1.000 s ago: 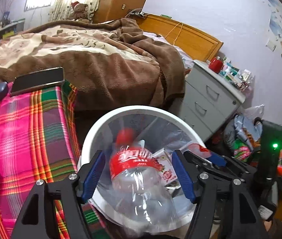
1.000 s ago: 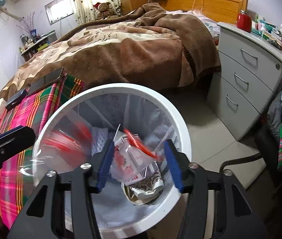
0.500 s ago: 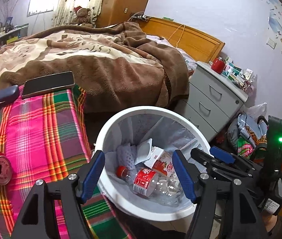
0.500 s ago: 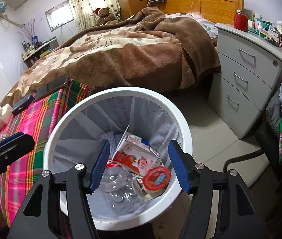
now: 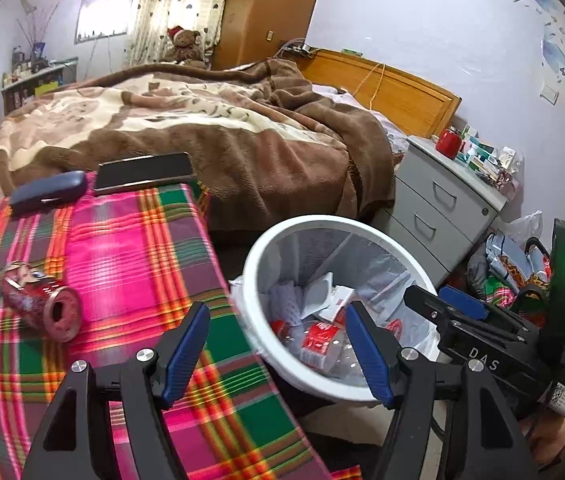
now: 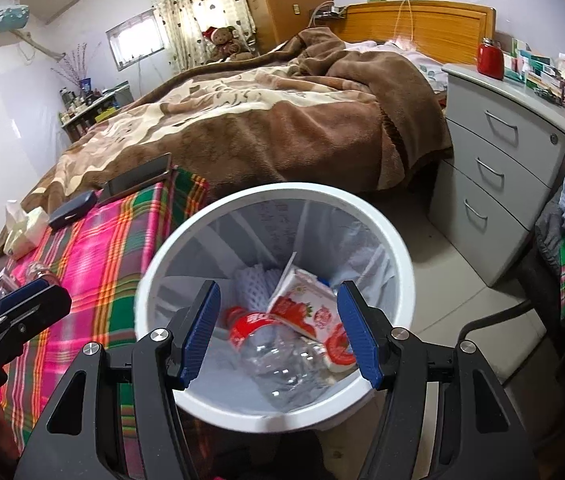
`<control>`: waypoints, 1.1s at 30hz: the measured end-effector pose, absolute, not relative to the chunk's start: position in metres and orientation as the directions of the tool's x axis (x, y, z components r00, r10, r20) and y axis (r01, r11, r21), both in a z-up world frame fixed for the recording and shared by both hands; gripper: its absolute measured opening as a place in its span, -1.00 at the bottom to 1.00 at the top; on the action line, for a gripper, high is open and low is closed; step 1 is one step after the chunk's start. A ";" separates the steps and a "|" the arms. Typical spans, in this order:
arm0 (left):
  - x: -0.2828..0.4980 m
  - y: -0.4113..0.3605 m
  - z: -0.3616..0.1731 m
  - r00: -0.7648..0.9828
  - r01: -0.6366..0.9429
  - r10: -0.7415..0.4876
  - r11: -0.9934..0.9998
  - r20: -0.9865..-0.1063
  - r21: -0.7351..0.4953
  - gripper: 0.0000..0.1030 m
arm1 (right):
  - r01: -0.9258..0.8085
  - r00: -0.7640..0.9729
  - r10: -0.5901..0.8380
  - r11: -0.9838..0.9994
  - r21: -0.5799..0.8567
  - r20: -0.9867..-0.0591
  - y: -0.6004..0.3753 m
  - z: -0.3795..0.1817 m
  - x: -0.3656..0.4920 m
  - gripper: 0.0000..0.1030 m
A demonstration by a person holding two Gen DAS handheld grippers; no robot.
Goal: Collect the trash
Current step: 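Withdraw both tools from the bin toward the red cans on the bed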
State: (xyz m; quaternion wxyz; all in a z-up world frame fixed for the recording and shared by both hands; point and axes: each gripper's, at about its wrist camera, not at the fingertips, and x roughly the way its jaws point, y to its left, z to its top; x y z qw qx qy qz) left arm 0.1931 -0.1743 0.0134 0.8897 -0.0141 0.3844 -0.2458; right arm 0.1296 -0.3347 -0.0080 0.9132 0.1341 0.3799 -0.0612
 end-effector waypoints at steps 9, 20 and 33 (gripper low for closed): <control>0.179 -0.134 0.016 0.604 0.383 -0.429 0.895 -0.672 -0.228 0.35 | 0.166 0.717 0.021 0.966 0.199 -0.697 -0.307 -0.004 0.128 0.21; 0.166 -0.069 0.015 0.661 0.290 -0.347 0.936 -0.666 -0.200 0.35 | 0.054 0.739 0.100 0.977 0.206 -0.667 -0.261 0.003 0.135 0.21; 0.170 0.021 0.013 0.705 0.142 -0.250 0.967 -0.664 -0.212 0.35 | -0.069 0.728 0.178 0.980 0.188 -0.662 -0.205 0.008 0.155 0.21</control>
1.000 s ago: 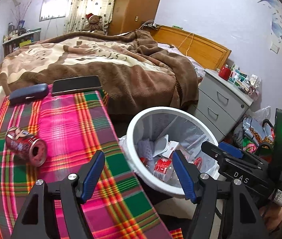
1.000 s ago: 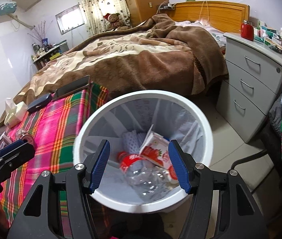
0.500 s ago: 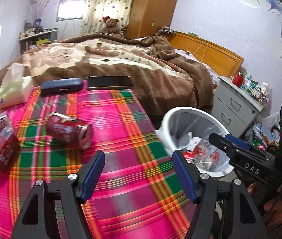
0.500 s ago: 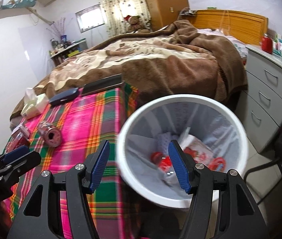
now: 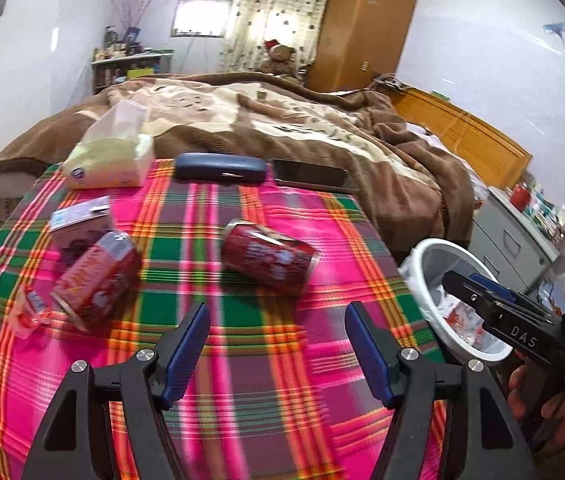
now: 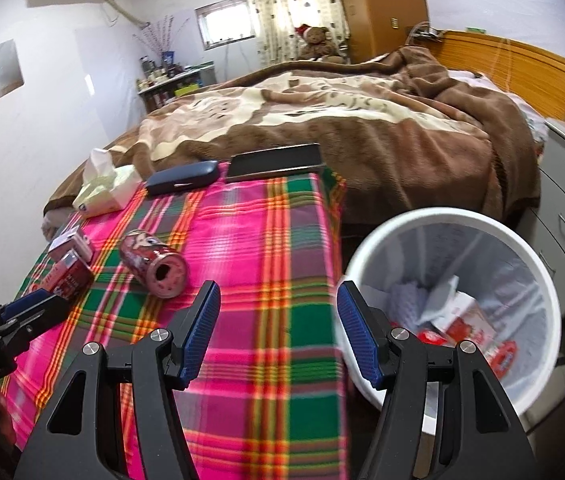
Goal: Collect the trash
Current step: 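Withdraw both tools from the bin toward the red cans on the bed, then grasp a red milk-drink can with the right tool while the left tool grasps another red can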
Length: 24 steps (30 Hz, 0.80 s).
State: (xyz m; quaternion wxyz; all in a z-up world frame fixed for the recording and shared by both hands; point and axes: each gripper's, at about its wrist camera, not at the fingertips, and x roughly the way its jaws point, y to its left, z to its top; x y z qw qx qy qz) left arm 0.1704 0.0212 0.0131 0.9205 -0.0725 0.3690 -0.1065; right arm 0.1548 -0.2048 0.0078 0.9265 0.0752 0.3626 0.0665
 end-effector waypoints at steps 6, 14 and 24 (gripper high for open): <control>0.176 0.059 0.013 0.717 0.091 -0.201 0.976 -0.667 -0.196 0.35 | -0.154 0.718 0.218 0.976 0.154 -0.662 -0.173 0.013 0.169 0.21; 0.190 0.110 0.012 0.723 0.020 -0.126 0.987 -0.680 -0.161 0.35 | -0.250 0.683 0.287 0.956 0.154 -0.671 -0.141 0.013 0.192 0.21; 0.217 0.147 -0.002 0.689 0.001 -0.125 0.985 -0.714 -0.171 0.35 | -0.350 0.606 0.355 0.923 0.162 -0.712 -0.109 0.003 0.222 0.21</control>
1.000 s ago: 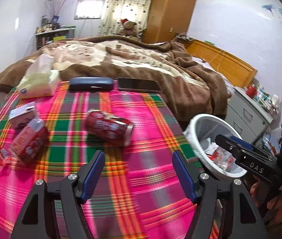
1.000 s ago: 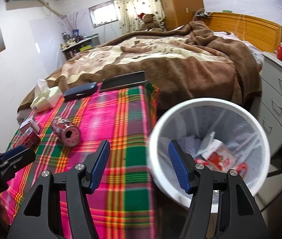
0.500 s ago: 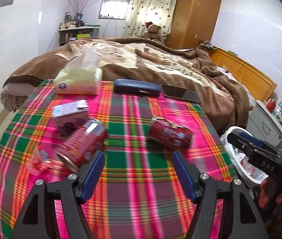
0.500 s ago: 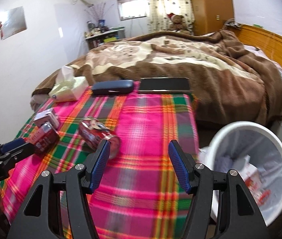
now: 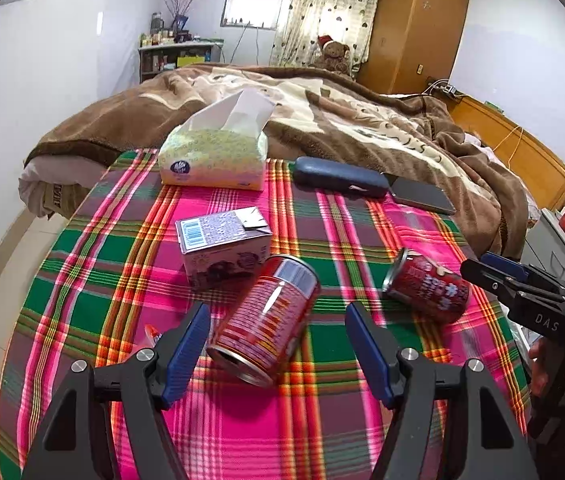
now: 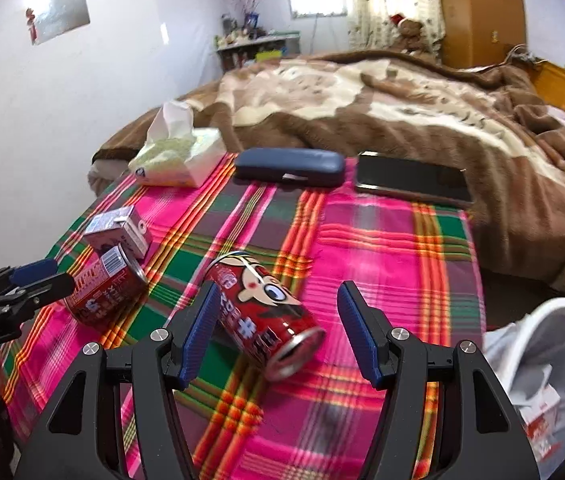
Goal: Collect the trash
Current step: 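Grasp a red milk-drink can with the right tool while the left tool grasps another red can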
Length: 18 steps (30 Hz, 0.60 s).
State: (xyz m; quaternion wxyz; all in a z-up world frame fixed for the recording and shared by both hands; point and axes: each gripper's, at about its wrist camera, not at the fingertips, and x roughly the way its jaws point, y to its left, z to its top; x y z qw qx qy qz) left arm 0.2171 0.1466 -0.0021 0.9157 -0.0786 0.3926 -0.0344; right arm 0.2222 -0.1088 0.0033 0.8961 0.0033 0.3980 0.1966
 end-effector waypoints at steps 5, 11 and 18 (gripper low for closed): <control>0.233 0.151 -0.012 0.658 0.032 -0.169 0.980 -0.734 -0.197 0.35 | -0.384 0.560 0.368 0.909 0.160 -0.742 -0.098 -0.005 0.234 0.22; 0.244 0.151 -0.020 0.648 0.029 -0.155 0.983 -0.745 -0.179 0.35 | -0.410 0.512 0.382 0.896 0.173 -0.769 -0.092 -0.015 0.239 0.25; 0.252 0.146 -0.031 0.618 0.043 -0.166 0.983 -0.768 -0.178 0.35 | -0.435 0.485 0.354 0.891 0.131 -0.800 -0.084 -0.023 0.238 0.29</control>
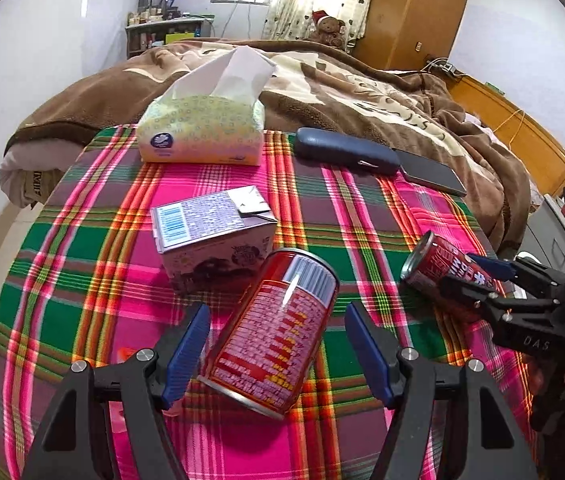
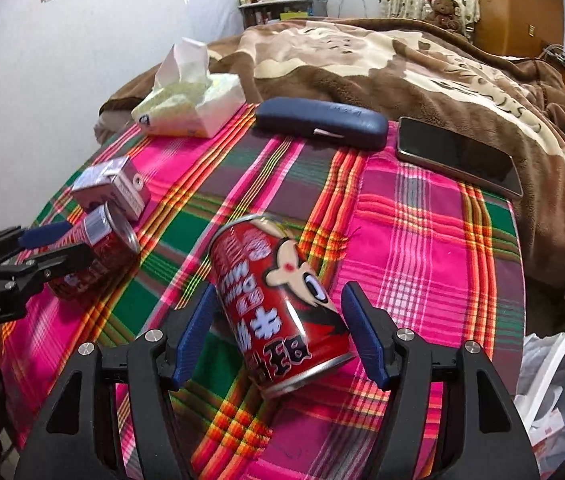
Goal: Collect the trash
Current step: 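Grasp a red milk-drink can with the right tool while the left tool grasps another red can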
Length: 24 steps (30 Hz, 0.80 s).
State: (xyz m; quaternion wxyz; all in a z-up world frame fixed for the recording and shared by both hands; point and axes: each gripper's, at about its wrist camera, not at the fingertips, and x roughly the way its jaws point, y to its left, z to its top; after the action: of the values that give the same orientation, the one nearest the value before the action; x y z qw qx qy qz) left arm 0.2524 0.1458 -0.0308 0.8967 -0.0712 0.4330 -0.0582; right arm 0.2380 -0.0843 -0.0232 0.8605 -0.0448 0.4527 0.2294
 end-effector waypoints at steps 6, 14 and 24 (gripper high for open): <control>0.259 0.133 -0.038 0.580 0.061 -0.167 0.985 -0.798 -0.161 0.35 | -0.435 0.485 0.284 0.899 0.054 -0.827 -0.080 -0.029 0.240 0.29; 0.266 0.127 -0.048 0.553 0.051 -0.185 0.981 -0.813 -0.188 0.35 | -0.443 0.491 0.281 0.896 0.041 -0.825 -0.074 -0.028 0.240 0.29; 0.273 0.127 -0.056 0.540 0.024 -0.167 0.983 -0.825 -0.183 0.35 | -0.411 0.491 0.270 0.910 0.052 -0.828 -0.073 -0.034 0.242 0.28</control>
State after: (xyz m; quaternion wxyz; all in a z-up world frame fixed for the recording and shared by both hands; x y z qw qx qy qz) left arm 0.2726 0.1265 -0.0560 0.8744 -0.0749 0.4762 -0.0544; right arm 0.2421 -0.0727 -0.0344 0.8601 -0.0764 0.4638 0.1980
